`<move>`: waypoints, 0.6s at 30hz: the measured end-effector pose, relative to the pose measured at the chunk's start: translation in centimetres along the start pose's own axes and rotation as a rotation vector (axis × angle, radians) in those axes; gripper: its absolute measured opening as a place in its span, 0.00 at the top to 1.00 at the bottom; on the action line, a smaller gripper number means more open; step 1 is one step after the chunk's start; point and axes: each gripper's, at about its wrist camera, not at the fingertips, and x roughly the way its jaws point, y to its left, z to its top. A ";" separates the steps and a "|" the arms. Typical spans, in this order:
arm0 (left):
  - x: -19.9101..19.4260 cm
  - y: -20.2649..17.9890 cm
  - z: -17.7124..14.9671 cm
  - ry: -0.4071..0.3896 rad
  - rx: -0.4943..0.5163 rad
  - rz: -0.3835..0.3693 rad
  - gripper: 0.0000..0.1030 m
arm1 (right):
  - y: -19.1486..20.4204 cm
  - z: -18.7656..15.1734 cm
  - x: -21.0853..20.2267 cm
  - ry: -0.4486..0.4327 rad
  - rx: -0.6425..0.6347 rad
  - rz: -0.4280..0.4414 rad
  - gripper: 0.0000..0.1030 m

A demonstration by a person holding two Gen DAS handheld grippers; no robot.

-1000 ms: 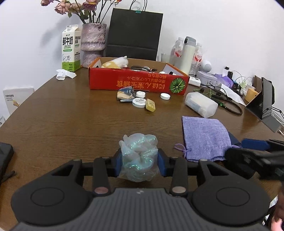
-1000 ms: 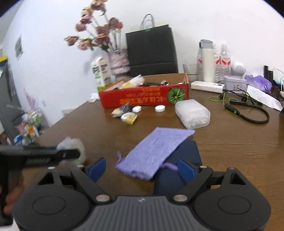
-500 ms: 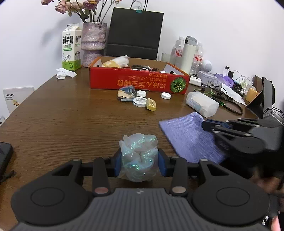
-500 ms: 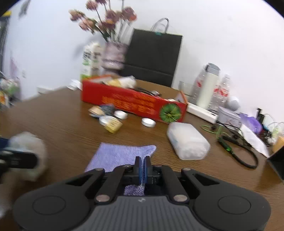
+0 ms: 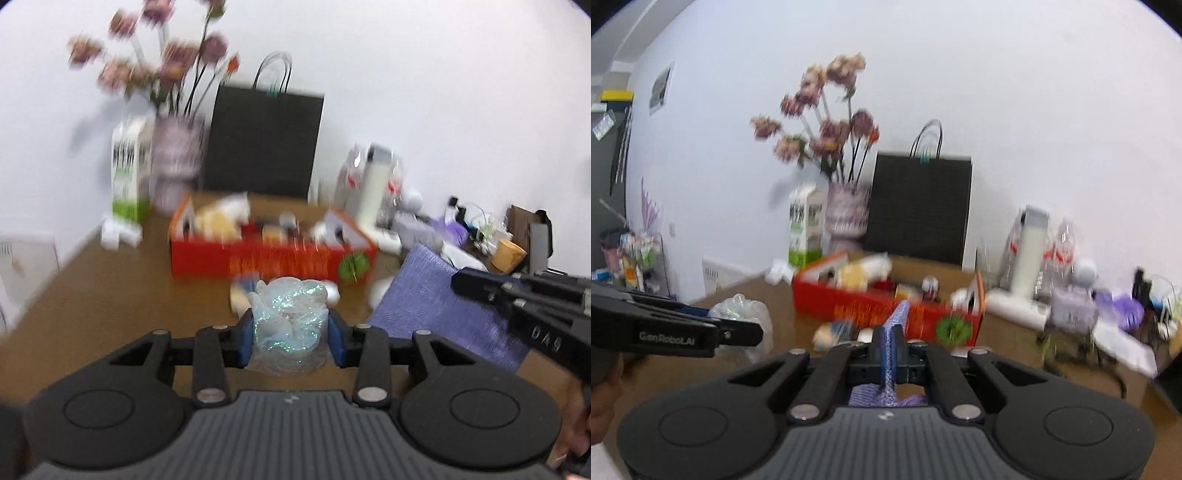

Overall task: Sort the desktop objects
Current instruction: 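Drop the plastic bag with the left tool while the right tool drops the purple pouch into the box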

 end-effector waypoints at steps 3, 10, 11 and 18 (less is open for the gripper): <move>3.8 0.7 4.6 -0.001 0.024 -0.032 0.61 | -2.0 3.4 4.3 -0.043 -0.005 -0.007 0.98; 18.7 3.0 11.6 0.169 -0.065 -0.046 0.62 | -7.1 10.1 20.3 0.001 0.122 -0.048 0.98; 20.9 3.3 11.9 0.176 -0.059 -0.003 0.62 | -8.2 10.3 22.7 0.038 0.175 -0.061 0.98; 31.8 6.4 10.2 0.387 -0.181 0.074 0.54 | -11.8 5.2 36.8 0.439 0.321 -0.160 0.93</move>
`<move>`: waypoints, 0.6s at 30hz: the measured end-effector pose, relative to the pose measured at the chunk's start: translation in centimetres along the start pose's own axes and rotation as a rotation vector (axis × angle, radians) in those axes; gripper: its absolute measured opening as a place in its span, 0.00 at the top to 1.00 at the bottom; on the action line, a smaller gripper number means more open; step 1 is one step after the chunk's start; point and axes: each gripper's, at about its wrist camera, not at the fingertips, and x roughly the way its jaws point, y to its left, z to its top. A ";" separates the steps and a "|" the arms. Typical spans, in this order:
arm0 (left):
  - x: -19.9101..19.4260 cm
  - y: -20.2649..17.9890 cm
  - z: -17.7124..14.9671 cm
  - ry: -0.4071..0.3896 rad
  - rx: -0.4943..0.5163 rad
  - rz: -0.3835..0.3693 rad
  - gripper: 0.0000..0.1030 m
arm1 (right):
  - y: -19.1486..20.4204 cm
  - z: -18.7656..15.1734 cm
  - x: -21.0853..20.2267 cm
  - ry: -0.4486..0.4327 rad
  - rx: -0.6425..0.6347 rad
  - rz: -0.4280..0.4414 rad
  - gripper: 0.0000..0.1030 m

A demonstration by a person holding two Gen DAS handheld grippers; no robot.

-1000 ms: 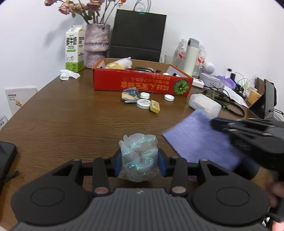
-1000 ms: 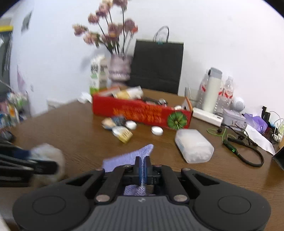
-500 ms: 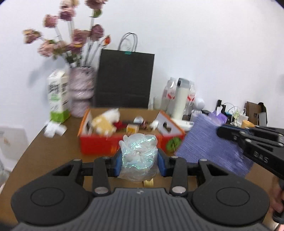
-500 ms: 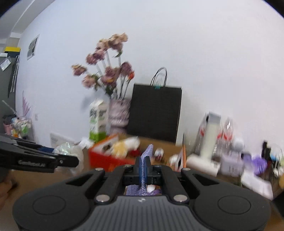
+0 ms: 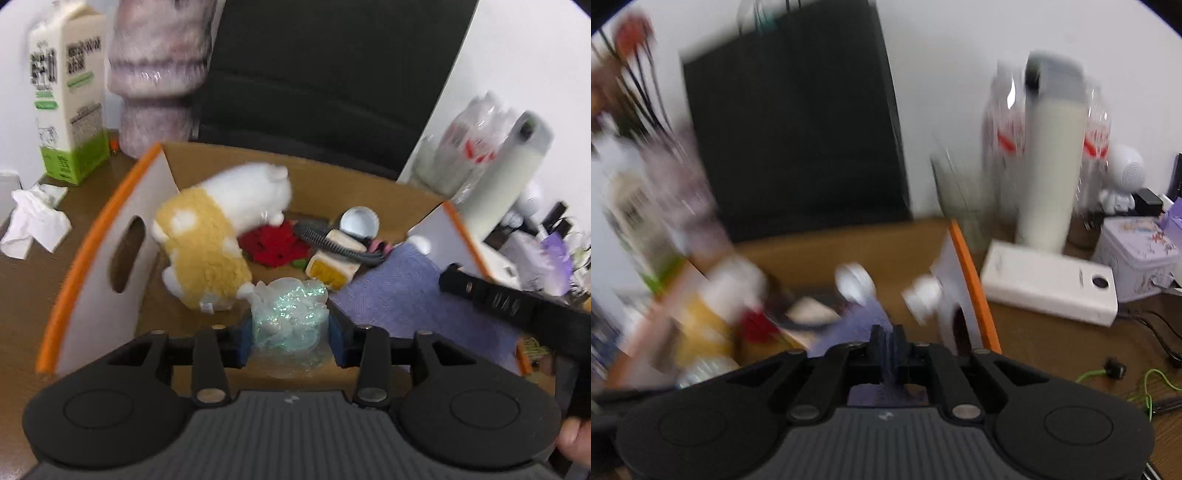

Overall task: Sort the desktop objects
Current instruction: 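Drop the plastic bag with the left tool while the right tool drops the purple pouch into the box, then grasp the navy glasses case with the right tool and lift it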

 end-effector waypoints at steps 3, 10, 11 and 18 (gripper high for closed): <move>0.6 -0.6 -0.1 -0.016 0.079 0.028 0.29 | 0.9 -0.3 1.1 -0.014 -0.051 -0.024 0.73; -3.0 0.5 -0.3 -0.063 0.047 0.036 0.15 | 0.7 0.4 -0.2 -0.033 -0.027 -0.104 0.37; -3.8 0.5 -0.1 -0.075 0.052 0.043 0.12 | 0.7 0.6 -1.1 -0.047 -0.006 -0.075 0.35; -9.1 0.0 -1.5 -0.111 0.090 0.159 0.00 | 1.2 -0.6 -7.2 0.011 -0.048 0.058 0.21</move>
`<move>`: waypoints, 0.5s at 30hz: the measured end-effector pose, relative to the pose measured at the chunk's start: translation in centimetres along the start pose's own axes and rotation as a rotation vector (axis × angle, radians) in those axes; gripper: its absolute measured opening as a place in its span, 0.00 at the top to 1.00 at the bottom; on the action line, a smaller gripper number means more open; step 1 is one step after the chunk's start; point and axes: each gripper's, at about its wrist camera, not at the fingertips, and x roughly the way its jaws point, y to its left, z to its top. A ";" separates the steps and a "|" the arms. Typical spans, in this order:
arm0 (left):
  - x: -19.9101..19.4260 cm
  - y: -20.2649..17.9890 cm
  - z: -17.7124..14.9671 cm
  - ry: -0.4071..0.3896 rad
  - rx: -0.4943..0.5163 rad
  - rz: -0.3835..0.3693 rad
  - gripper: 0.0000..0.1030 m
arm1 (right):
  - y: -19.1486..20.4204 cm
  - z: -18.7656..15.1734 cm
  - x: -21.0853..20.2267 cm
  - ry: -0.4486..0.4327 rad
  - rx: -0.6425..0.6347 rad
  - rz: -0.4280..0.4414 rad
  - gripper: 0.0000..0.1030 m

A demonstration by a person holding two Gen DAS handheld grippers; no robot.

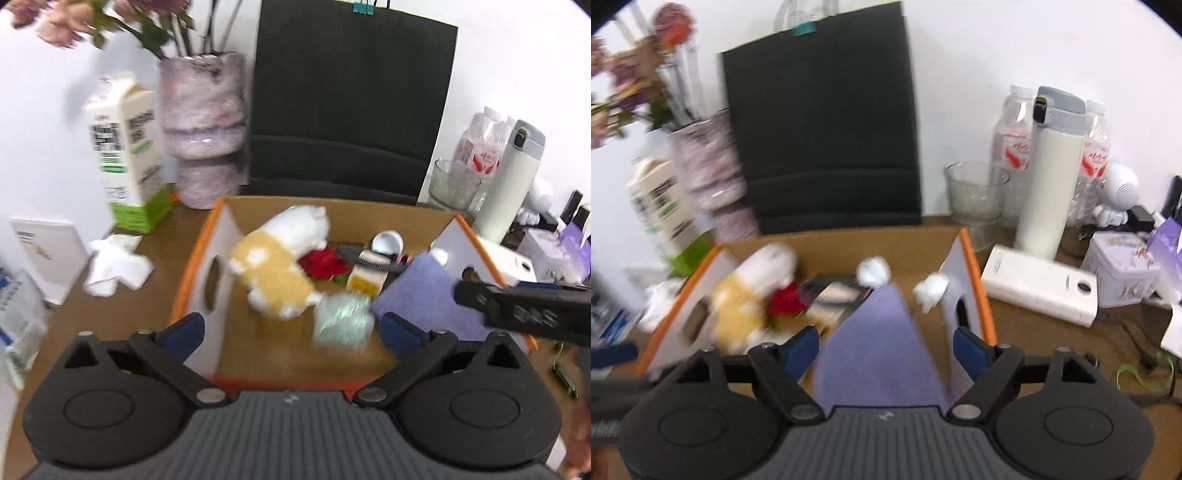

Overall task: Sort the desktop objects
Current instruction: 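Grasp the navy glasses case with the right tool and lift it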

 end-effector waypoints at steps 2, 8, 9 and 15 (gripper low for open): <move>-3.2 0.2 -2.8 -0.051 0.013 -0.046 0.00 | -0.4 -3.2 -3.5 -0.010 -0.009 0.097 0.17; -12.0 -0.7 -15.6 -0.224 0.051 -0.089 0.00 | -0.5 -16.5 -13.2 -0.099 -0.069 0.121 0.09; -12.9 -1.0 -17.5 -0.250 0.058 -0.077 0.00 | -0.1 -18.8 -14.9 -0.130 -0.098 0.106 0.08; -17.0 -2.8 -26.6 -0.323 0.142 0.076 0.00 | 0.6 -28.2 -20.1 -0.189 -0.159 0.072 0.07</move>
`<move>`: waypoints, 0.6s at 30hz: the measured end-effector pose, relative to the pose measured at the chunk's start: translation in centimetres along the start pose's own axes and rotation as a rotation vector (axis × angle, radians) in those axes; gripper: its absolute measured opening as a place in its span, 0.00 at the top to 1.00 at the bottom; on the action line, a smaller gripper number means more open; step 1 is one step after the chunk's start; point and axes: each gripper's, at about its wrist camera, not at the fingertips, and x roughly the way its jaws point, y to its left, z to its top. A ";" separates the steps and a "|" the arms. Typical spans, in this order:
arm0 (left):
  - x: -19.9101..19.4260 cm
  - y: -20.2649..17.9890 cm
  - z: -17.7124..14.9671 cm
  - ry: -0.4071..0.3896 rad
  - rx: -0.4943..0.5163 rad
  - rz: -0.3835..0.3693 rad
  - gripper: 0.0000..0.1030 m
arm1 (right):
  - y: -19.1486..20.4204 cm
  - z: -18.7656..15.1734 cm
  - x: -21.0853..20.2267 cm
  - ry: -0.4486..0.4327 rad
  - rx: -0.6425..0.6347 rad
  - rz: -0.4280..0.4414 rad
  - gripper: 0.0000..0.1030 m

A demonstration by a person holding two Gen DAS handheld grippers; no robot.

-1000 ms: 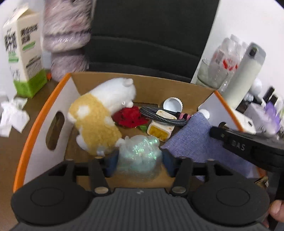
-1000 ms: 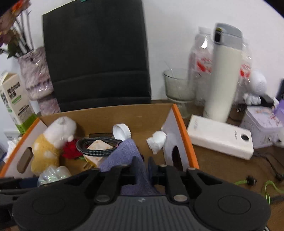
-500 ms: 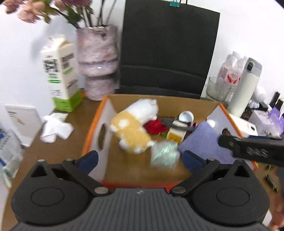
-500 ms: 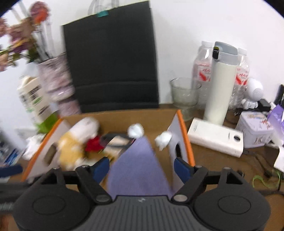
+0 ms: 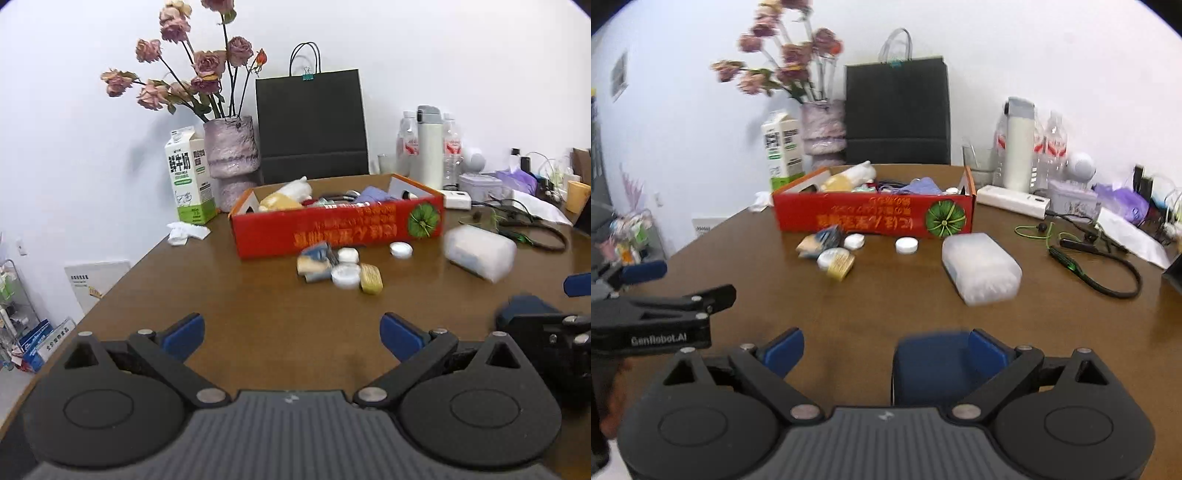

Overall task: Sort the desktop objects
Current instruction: 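Grasp the navy glasses case with the right tool and lift it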

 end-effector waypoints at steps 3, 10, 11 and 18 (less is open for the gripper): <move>-2.1 -0.1 -1.8 0.006 -0.046 -0.038 0.00 | 1.1 -2.3 -2.0 -0.020 -0.055 -0.056 0.07; -3.3 -1.2 -2.8 0.033 -0.060 -0.057 0.00 | 2.3 -3.8 -4.2 -0.040 -0.098 -0.141 0.05; -3.7 -1.4 -2.9 0.032 -0.055 -0.056 0.00 | 1.9 -3.8 -4.2 -0.035 -0.075 -0.150 0.05; -2.6 -1.8 -3.9 0.100 -0.064 -0.086 0.00 | -0.9 -5.6 -3.1 0.016 0.028 -0.150 0.05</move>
